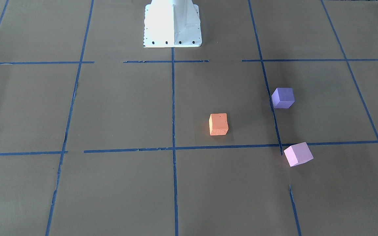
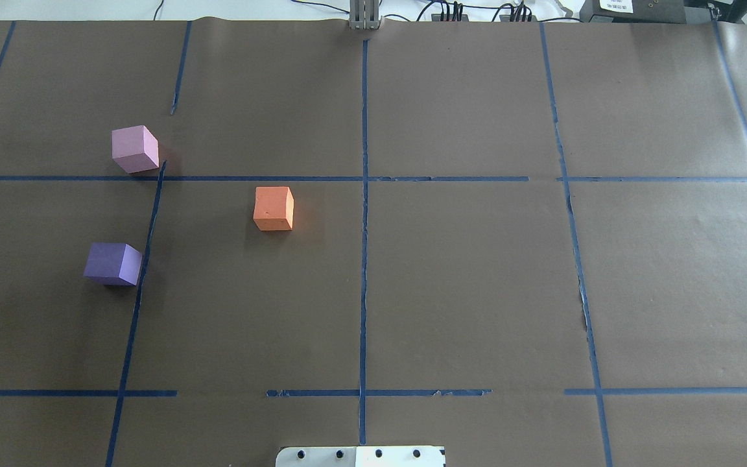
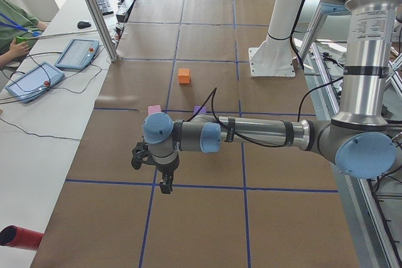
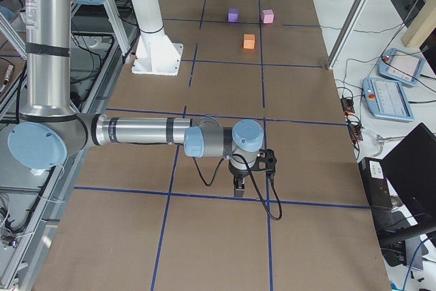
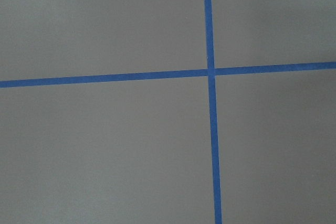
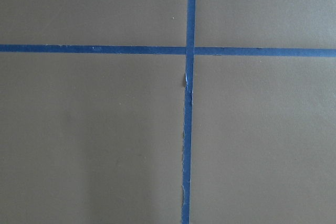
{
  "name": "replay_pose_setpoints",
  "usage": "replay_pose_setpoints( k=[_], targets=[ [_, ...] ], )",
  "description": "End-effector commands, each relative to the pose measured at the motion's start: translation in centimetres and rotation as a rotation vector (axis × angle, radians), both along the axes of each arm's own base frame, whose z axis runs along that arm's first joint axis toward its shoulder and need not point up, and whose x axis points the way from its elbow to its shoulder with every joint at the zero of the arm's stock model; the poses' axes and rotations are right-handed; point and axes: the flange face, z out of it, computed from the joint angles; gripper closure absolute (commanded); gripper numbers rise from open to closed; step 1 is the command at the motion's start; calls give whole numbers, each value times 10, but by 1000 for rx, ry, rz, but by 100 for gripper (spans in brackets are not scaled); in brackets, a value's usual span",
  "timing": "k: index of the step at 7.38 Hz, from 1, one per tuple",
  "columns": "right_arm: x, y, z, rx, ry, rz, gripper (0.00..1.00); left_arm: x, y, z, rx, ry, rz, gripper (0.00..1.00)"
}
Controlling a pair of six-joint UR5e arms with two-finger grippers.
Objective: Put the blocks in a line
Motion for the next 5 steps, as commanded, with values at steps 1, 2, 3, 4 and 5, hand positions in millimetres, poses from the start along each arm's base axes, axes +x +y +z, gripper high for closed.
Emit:
replay_pose_setpoints(
  k=[1,2,3,4,5],
  targets=[
    [0,0,0,0,1,0,0,-5,-5,-8,10,-1,-18,0],
    [0,0,0,0,-1,0,0,-4,-10,-31,54,-1,-18,0],
    [0,0,0,0,-1,0,0,-3,-18,-58,104,0,-19,0],
    [-1,0,0,0,-1,-1,0,3,-36,-101,118,12,-80,0],
    [0,0,0,0,-1,0,0,47,-51,-138,122,26,-71,0]
  ],
)
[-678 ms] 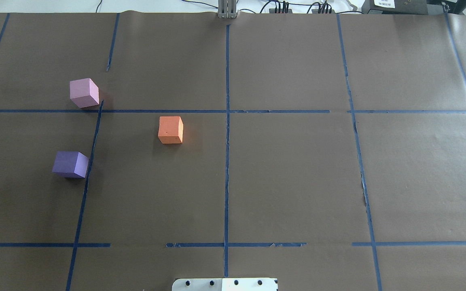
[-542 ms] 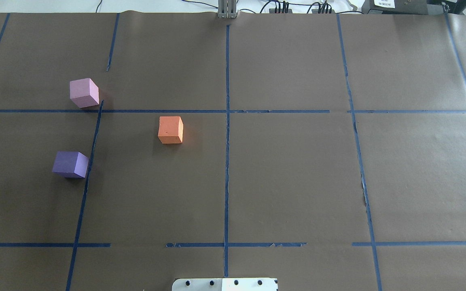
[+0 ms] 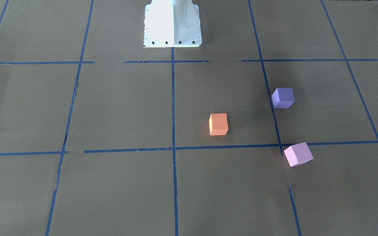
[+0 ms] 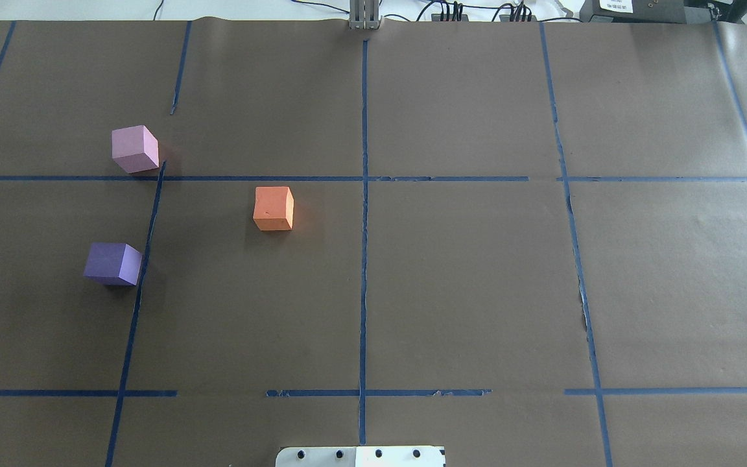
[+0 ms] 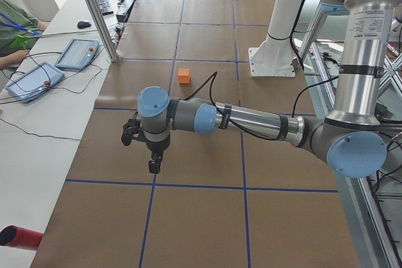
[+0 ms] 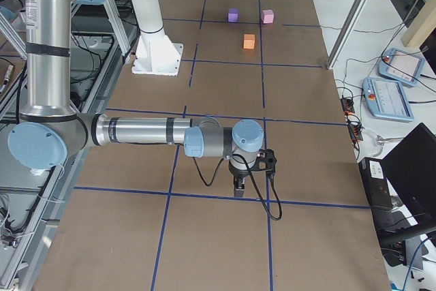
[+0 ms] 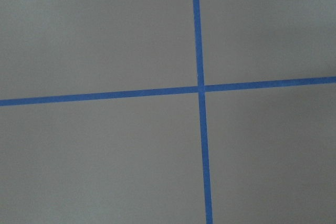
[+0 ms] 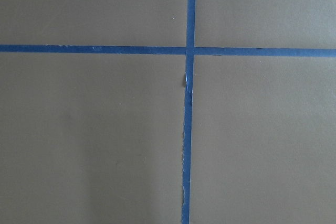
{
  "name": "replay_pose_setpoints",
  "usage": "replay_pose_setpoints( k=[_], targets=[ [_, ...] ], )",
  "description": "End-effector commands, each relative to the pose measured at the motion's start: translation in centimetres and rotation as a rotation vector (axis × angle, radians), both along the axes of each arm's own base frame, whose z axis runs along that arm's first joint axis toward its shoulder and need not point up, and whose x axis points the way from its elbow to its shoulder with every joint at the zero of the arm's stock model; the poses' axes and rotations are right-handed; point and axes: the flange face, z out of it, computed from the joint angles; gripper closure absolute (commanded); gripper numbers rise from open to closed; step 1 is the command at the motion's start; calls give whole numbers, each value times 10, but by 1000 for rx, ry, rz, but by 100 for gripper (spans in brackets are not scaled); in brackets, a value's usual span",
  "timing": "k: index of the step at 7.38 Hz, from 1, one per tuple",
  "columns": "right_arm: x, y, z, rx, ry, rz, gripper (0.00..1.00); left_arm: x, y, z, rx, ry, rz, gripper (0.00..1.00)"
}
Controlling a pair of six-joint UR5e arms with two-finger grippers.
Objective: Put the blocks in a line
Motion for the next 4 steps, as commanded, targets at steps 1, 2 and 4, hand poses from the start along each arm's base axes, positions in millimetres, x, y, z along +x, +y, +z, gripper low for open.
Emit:
replay_pose_setpoints(
  k=[1,2,4],
  targets=[
    [0,0,0,0,0,-1,0,83,-29,-93,44,39,10,0],
    [0,0,0,0,0,0,0,132,-41,-141,42,75,8,0],
    [0,0,0,0,0,0,0,227,-37,-216,12,145,27,0]
  ],
)
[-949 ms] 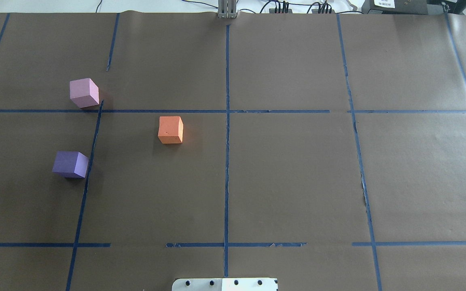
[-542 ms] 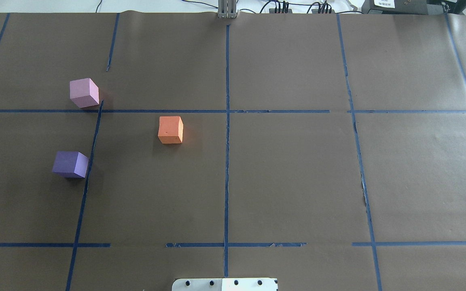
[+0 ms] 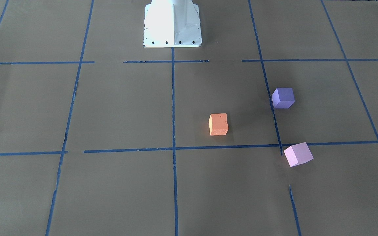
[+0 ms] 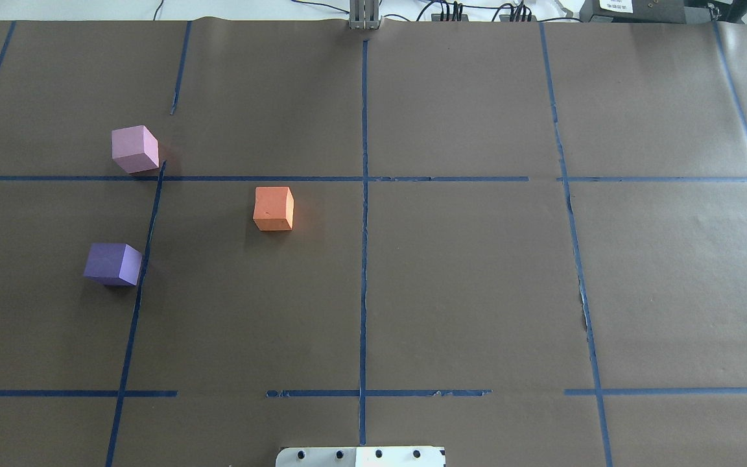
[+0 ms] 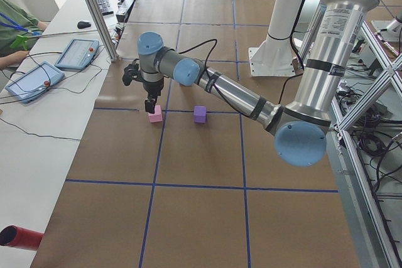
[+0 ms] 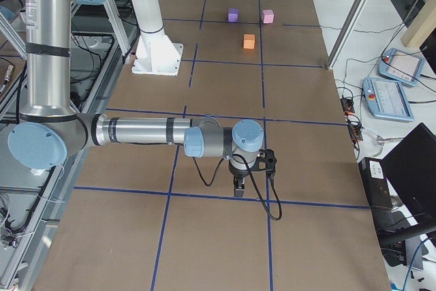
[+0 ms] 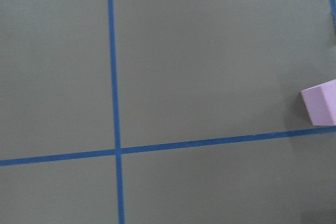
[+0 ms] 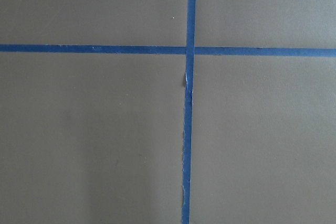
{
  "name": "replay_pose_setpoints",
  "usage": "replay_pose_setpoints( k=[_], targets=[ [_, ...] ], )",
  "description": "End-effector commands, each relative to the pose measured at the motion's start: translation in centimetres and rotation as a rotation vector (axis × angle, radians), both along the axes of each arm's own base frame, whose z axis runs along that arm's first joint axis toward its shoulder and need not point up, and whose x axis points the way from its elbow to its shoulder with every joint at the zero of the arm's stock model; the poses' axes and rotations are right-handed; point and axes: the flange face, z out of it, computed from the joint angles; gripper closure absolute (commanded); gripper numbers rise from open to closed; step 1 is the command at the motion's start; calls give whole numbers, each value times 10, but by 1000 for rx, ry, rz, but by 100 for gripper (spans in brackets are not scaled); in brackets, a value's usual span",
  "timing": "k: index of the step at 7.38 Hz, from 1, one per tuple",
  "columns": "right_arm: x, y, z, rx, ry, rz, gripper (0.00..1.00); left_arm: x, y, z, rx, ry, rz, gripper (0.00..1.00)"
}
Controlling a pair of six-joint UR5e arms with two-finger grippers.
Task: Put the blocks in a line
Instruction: 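Reach the left gripper over the orange cube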
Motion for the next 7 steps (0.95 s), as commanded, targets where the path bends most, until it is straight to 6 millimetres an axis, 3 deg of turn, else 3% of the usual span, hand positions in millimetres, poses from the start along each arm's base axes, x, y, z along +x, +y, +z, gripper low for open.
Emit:
replay_pose_setpoints(
  k=[1,2,3,4,6,7],
  targets=[
    [0,0,0,0,-1,0,0,99,16,-81,-61,83,5,0],
    [-1,0,0,-2,-1,-1,0,153,42,-120,-69,78,-37,0],
    [0,0,0,0,-1,0,0,230,62,-149,-153,61,-83,0],
    [0,0,0,0,-1,0,0,266,68,-151,-147,43,-69,0],
    [-1,0,0,0,-1,-1,0,305,71,-147,-139,76,-49,0],
    [0,0,0,0,-1,0,0,337,78,-145,-90,34,-73,0]
  ],
)
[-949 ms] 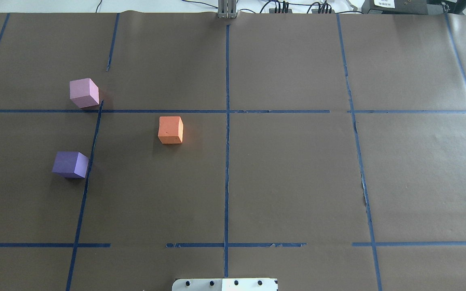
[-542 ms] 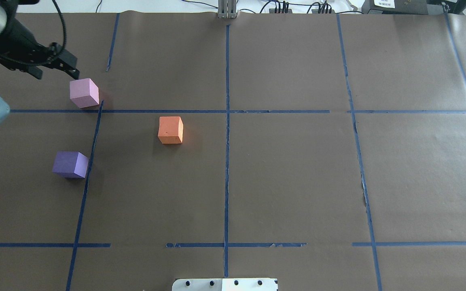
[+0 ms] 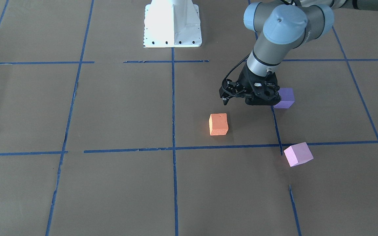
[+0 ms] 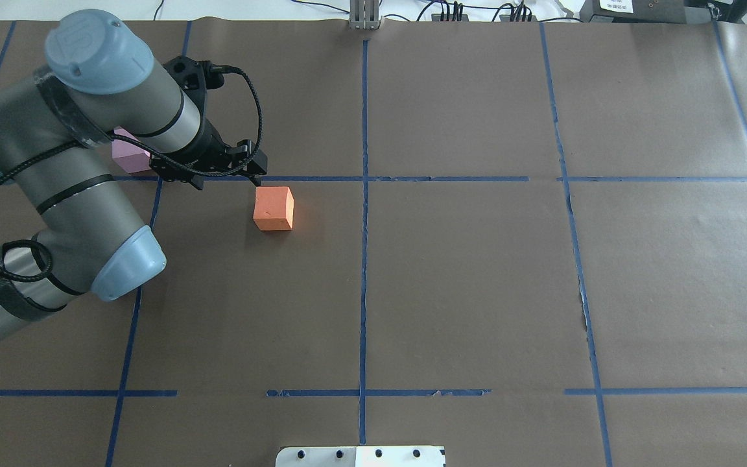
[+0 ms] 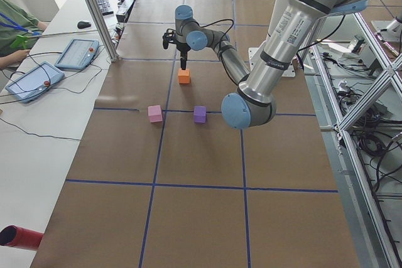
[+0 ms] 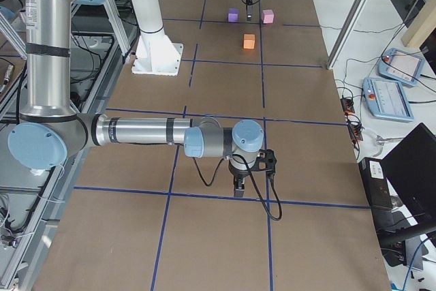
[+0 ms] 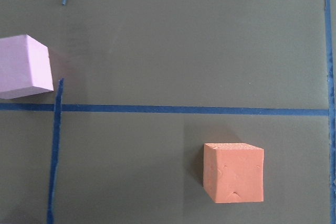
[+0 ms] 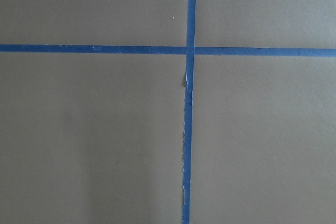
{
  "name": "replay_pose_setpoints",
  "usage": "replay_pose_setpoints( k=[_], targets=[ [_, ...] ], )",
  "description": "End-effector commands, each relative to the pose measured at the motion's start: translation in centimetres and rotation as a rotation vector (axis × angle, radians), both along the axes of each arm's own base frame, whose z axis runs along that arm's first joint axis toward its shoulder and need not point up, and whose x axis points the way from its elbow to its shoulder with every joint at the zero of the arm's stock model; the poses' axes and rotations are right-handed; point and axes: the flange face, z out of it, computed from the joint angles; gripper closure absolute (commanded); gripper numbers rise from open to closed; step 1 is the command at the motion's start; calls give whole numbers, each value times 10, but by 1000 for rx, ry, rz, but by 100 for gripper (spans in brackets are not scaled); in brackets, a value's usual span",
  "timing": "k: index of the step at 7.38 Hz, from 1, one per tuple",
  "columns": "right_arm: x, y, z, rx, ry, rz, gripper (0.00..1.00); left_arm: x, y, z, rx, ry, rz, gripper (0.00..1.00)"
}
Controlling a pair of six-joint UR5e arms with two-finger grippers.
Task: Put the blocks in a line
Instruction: 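Reach the left gripper over the orange cube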
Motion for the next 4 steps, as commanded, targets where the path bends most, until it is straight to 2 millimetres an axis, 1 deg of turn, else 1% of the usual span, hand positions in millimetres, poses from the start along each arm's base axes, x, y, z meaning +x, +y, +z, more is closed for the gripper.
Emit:
replay_pose_setpoints(
  k=[1,2,3,4],
  targets=[
    [0,0,0,0,0,-1,0,49,7,7,45,-46,-9,0],
    [-1,-1,-1,1,0,-1,0,61,0,10,53,-66,9,0],
    [0,0,0,0,0,-1,0,78,-14,10,45,-88,18,0],
    [0,0,0,-2,0,1,0,82,-19,10,44,-96,17,0]
  ],
)
